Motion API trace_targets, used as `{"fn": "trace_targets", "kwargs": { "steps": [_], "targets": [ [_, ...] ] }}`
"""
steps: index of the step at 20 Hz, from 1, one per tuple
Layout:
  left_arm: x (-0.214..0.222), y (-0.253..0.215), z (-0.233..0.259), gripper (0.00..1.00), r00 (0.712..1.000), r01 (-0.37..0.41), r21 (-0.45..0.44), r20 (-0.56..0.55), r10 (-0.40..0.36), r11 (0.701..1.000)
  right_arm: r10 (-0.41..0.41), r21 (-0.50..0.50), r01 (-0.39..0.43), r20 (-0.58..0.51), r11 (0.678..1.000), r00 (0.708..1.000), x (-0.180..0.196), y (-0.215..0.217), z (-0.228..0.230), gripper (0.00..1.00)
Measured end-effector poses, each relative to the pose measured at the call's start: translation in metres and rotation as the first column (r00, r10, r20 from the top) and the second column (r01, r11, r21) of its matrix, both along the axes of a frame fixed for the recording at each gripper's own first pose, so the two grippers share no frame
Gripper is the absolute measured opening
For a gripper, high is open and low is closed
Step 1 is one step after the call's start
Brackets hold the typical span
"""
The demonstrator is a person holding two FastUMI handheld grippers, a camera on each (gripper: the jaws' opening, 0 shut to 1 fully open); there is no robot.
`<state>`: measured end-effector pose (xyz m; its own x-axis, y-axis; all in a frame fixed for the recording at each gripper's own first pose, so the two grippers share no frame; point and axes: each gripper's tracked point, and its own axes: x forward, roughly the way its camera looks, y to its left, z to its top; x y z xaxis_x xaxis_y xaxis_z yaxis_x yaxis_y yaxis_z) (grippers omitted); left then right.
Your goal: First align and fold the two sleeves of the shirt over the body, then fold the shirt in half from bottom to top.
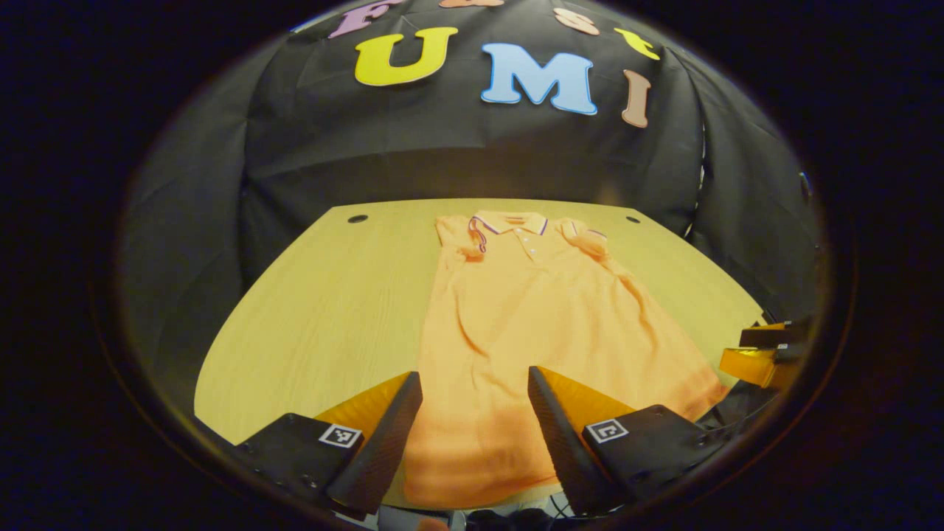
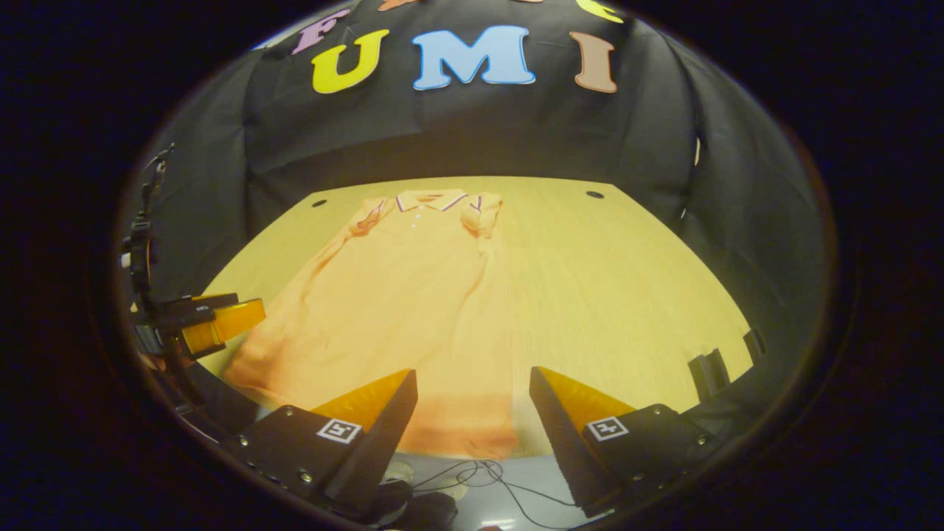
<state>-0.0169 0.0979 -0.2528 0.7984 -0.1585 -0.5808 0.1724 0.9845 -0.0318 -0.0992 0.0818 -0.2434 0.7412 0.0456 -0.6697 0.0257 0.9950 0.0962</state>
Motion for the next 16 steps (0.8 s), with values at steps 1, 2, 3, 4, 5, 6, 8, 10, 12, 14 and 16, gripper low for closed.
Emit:
{"fn": "trace_targets", "kwargs": {
  "steps": [1,2,3,4,5,6,8,10,12,14,16],
  "targets": [
    [-0.006,0.003,-0.002,0.96,1.0,0.009,0.003,-0.003,-0.009,1.0,-0.008,0.004,0.008,-0.015,1.0,1.0,-0.002,0.001,-0.004,0.95],
    [-0.012,0.007,-0.005,0.94,1.0,0.016,0.007,-0.011,-0.016,1.0,-0.018,0.01,0.018,-0.026,1.0,1.0,-0.004,0.002,-0.009,0.95],
    [-0.018,0.012,-0.011,0.94,0.999,0.023,0.011,-0.023,-0.023,1.0,-0.028,0.018,0.029,-0.041,0.999,0.999,-0.005,0.003,-0.013,0.95],
    [-0.024,0.015,-0.015,0.94,0.999,0.031,0.019,-0.032,-0.031,0.999,-0.039,0.024,0.04,-0.05,0.999,0.998,-0.007,0.004,-0.019,0.95],
    [-0.029,0.019,-0.02,0.95,0.999,0.037,0.031,-0.036,-0.036,0.999,-0.046,0.023,0.048,-0.062,0.999,0.997,-0.008,0.004,-0.023,0.95],
    [-0.032,0.022,-0.024,0.95,0.998,0.041,0.038,-0.043,-0.039,0.998,-0.052,0.018,0.054,-0.072,0.998,0.996,-0.01,0.003,-0.028,0.95],
    [-0.044,0.026,-0.032,0.95,0.997,0.042,0.032,-0.065,-0.04,0.999,-0.07,0.012,0.072,-0.094,0.997,0.993,-0.014,-0.001,-0.037,0.95],
    [-0.052,0.028,-0.037,0.95,0.996,0.04,0.018,-0.077,-0.038,0.999,-0.086,0.032,0.09,-0.109,0.995,0.99,-0.017,-0.002,-0.042,0.95],
    [-0.057,0.031,-0.041,0.95,0.996,0.036,0.018,-0.081,-0.035,0.999,-0.088,0.046,0.094,-0.126,0.994,0.988,-0.022,-0.001,-0.048,0.95],
    [-0.061,0.031,-0.045,0.96,0.996,0.034,0.017,-0.086,-0.033,0.999,-0.087,0.039,0.093,-0.134,0.995,0.987,-0.026,-0.002,-0.053,0.95],
    [-0.062,0.03,-0.05,0.95,0.995,0.034,0.012,-0.091,-0.033,0.999,-0.084,0.042,0.09,-0.138,0.995,0.987,-0.027,0.001,-0.055,0.95]
  ]
}}
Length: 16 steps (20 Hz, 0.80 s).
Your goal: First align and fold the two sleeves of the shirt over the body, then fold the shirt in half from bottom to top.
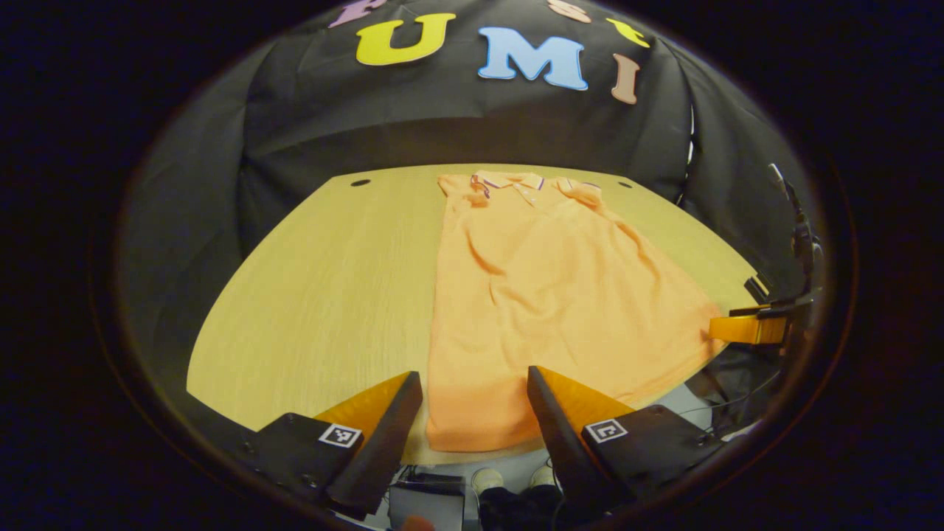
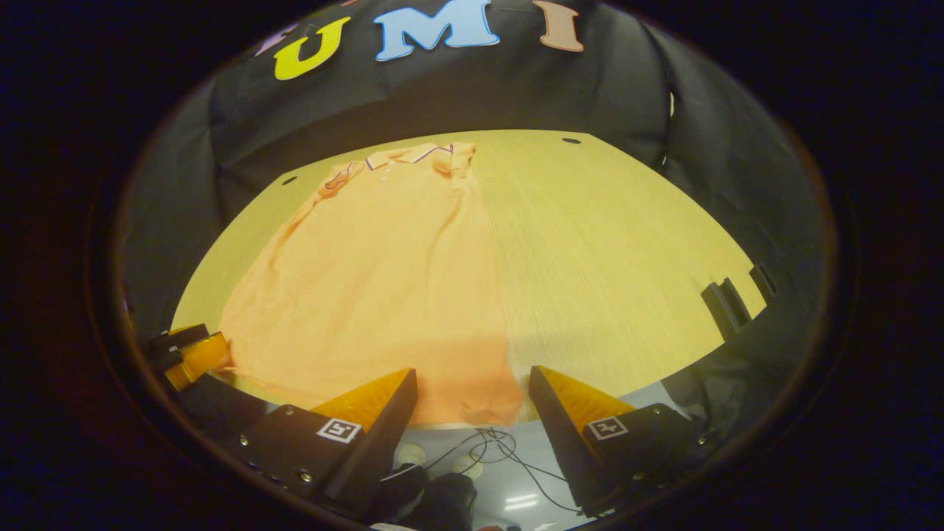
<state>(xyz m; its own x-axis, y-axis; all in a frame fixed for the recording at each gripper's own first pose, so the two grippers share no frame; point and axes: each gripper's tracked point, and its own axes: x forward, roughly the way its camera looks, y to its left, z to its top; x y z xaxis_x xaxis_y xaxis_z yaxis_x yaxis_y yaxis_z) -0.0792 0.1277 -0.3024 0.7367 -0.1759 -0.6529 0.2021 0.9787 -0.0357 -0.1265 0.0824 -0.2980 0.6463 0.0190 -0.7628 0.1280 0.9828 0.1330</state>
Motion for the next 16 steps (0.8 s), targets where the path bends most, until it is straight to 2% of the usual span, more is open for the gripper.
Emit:
{"fn": "trace_targets", "kwargs": {
  "steps": [12,13,14,15,16],
  "targets": [
    [-0.002,-0.009,-0.012,0.96,0.999,0.033,0.063,0.005,-0.033,0.997,0.04,-0.044,-0.039,0.005,0.998,0.999,-0.004,0.008,-0.005,0.96],
    [-0.003,-0.012,-0.01,0.95,0.999,0.035,0.054,0.009,-0.036,0.998,0.041,-0.045,-0.041,0.004,0.998,0.999,-0.004,0.007,-0.003,0.89],
    [-0.003,-0.015,-0.011,0.88,0.999,0.04,0.058,0.009,-0.041,0.997,0.044,-0.045,-0.044,0.004,0.998,0.999,-0.003,0.008,-0.005,0.87],
    [-0.003,-0.018,-0.012,0.82,0.999,0.051,0.056,0.013,-0.052,0.997,0.049,-0.038,-0.048,0.007,0.998,0.999,-0.003,0.009,-0.004,0.89],
    [-0.004,-0.021,-0.012,0.73,0.998,0.061,0.055,0.01,-0.062,0.997,0.04,-0.032,-0.04,0.015,0.999,0.999,-0.001,0.009,-0.004,0.82]
  ]
}}
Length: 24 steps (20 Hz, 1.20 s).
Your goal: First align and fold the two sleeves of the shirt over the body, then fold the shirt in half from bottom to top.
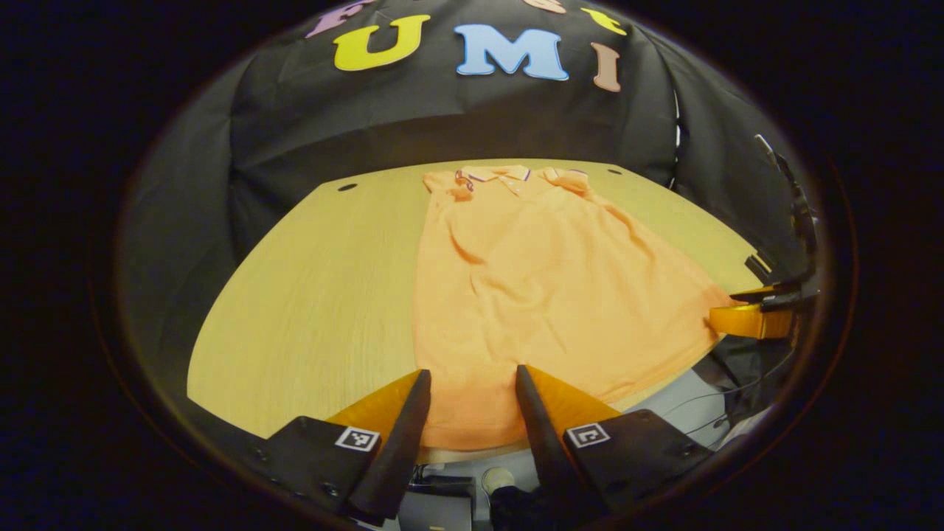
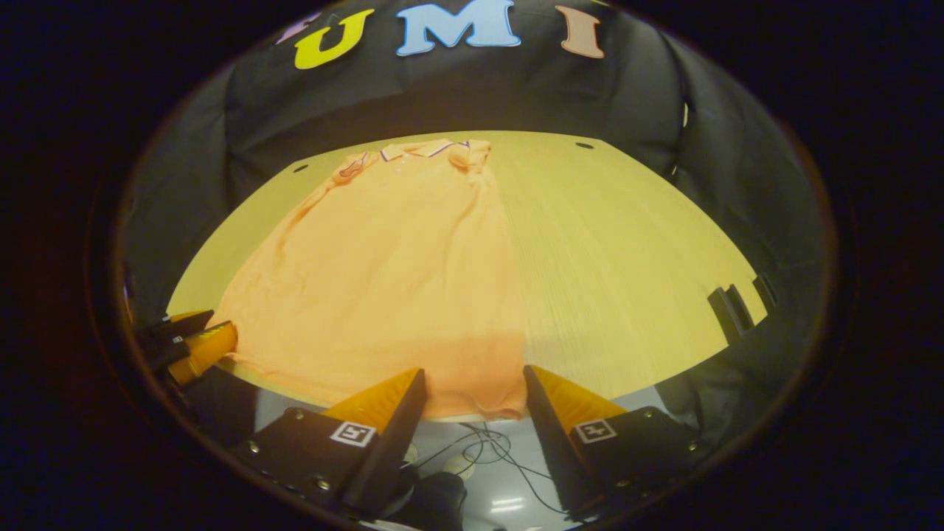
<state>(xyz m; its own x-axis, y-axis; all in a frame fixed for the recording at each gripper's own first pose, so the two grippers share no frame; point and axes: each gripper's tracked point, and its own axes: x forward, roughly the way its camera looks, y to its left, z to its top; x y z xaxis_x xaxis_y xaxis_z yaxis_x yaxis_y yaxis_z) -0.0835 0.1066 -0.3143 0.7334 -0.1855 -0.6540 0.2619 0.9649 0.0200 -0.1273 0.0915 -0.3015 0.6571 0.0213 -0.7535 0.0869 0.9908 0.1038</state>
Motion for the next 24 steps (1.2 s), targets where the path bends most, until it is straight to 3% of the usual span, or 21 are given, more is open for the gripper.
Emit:
{"fn": "trace_targets", "kwargs": {
  "steps": [1,2,4,5,7,9,12,14,16,21,24],
  "targets": [
    [0.001,-0.005,0.0,0.65,1.0,0.01,-0.001,0.001,-0.01,1.0,0.0,0.003,0.0,-0.002,1.0,1.0,0.001,0.001,0.001,0.67],
    [0.001,-0.008,0.0,0.57,1.0,0.022,-0.003,0.003,-0.022,1.0,0.0,0.009,0.0,0.001,1.0,1.0,0.002,0.003,0.0,0.63],
    [0.0,-0.014,-0.001,0.42,0.999,0.033,-0.012,0.006,-0.033,0.999,-0.017,0.022,0.017,0.0,1.0,1.0,0.001,0.004,0.0,0.4],
    [0.001,-0.016,-0.001,0.28,0.999,0.032,-0.013,0.004,-0.032,0.999,-0.011,0.019,0.011,-0.001,1.0,1.0,0.002,0.004,0.0,0.38],
    [0.002,-0.016,-0.001,0.12,1.0,0.018,-0.015,-0.003,-0.018,1.0,0.0,0.046,0.0,-0.001,0.999,1.0,0.003,0.008,-0.001,0.39],
    [0.003,-0.017,-0.002,0.12,1.0,0.018,-0.01,-0.015,-0.018,1.0,-0.015,0.085,0.015,-0.006,0.996,1.0,0.001,0.01,-0.001,0.09],
    [0.003,-0.017,-0.001,0.06,0.999,-0.017,-0.009,-0.028,0.017,1.0,0.018,0.097,-0.018,-0.001,0.995,1.0,0.007,0.009,-0.001,0.09],
    [0.001,-0.016,0.0,0.06,0.999,-0.038,0.003,-0.039,0.038,0.999,0.049,0.121,-0.047,-0.01,0.992,0.999,0.003,0.012,0.003,0.03],
    [0.001,-0.013,0.005,0.06,0.997,-0.063,0.02,-0.041,0.064,0.998,0.066,0.14,-0.068,0.02,0.988,0.998,0.004,0.01,0.016,0.03],
    [0.006,-0.013,0.044,0.06,0.986,-0.166,-0.036,-0.008,0.166,0.985,0.096,0.194,-0.117,0.117,0.974,0.989,0.011,0.005,0.058,0.03],
    [0.01,-0.017,0.067,0.06,0.982,-0.183,-0.045,0.03,0.184,0.982,0.11,0.2,-0.142,0.165,0.969,0.98,0.019,-0.001,0.081,0.03]
  ]
}}
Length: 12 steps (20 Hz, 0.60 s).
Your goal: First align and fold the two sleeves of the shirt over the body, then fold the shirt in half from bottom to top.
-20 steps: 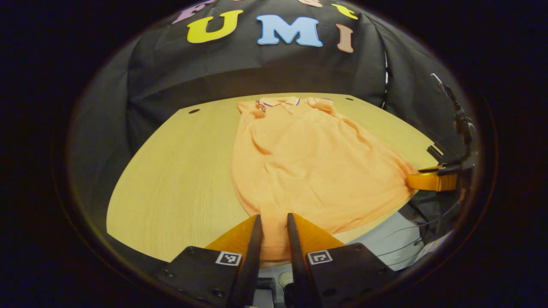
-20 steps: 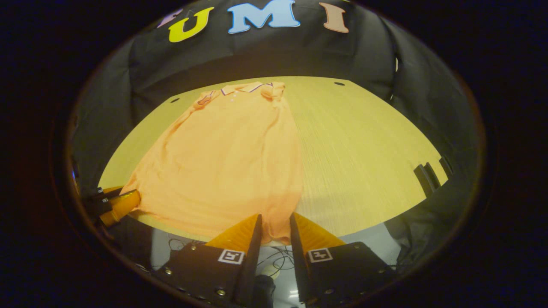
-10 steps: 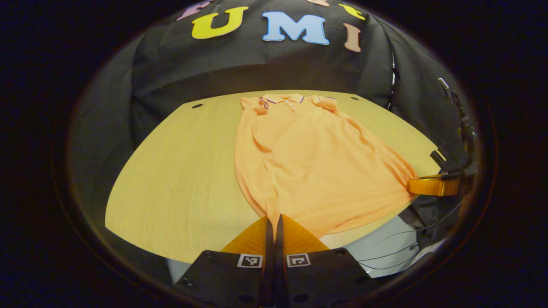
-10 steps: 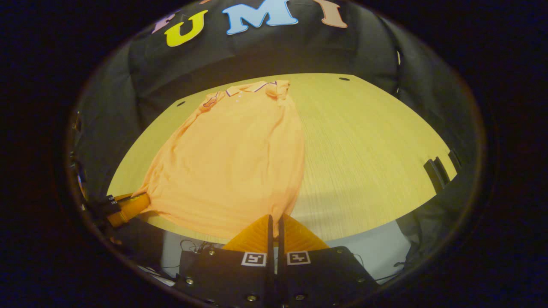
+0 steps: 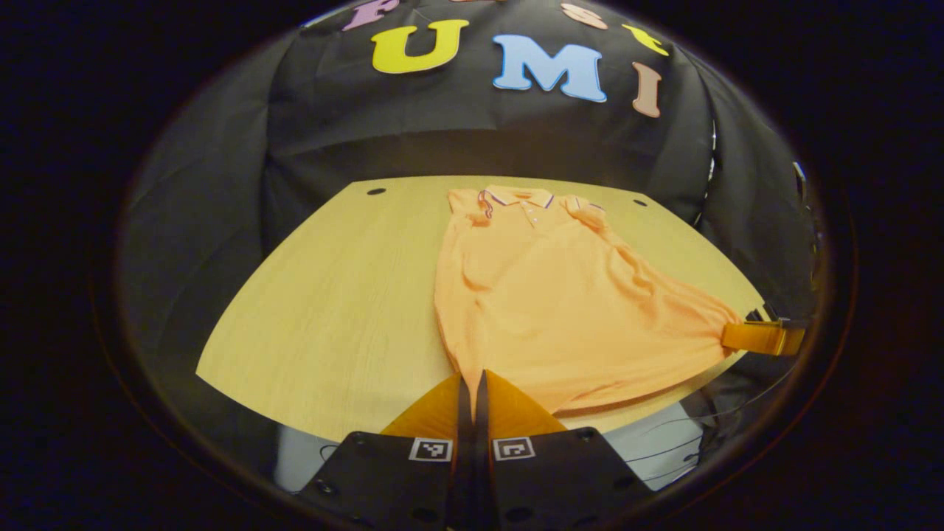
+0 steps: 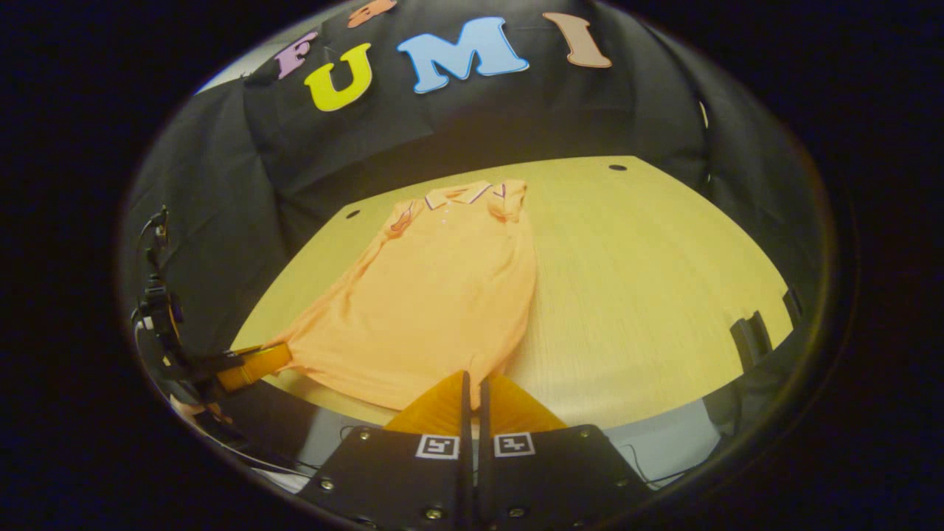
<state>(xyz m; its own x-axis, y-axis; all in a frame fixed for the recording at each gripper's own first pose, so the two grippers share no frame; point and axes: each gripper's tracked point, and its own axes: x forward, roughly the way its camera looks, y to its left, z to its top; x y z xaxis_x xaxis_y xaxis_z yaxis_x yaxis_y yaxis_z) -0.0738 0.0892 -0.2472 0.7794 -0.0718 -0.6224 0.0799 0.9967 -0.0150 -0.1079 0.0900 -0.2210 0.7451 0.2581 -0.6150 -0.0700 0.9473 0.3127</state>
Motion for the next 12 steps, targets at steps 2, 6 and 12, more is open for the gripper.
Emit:
{"fn": "trace_targets", "kwargs": {
  "steps": [2,6,12],
  "targets": [
    [0.003,-0.006,0.01,0.06,1.0,-0.004,0.007,0.028,0.003,1.0,0.002,0.008,-0.002,0.029,1.0,1.0,0.006,-0.004,0.015,0.03],
    [0.015,-0.018,0.03,0.06,0.997,-0.005,0.001,0.072,0.005,1.0,-0.002,0.0,0.002,0.083,1.0,0.997,0.019,-0.013,0.038,0.03],
    [0.051,-0.029,0.061,0.06,0.991,-0.009,-0.046,0.13,0.015,0.999,-0.015,-0.016,0.017,0.142,1.0,0.99,0.045,-0.023,0.065,0.03]
  ]
}}
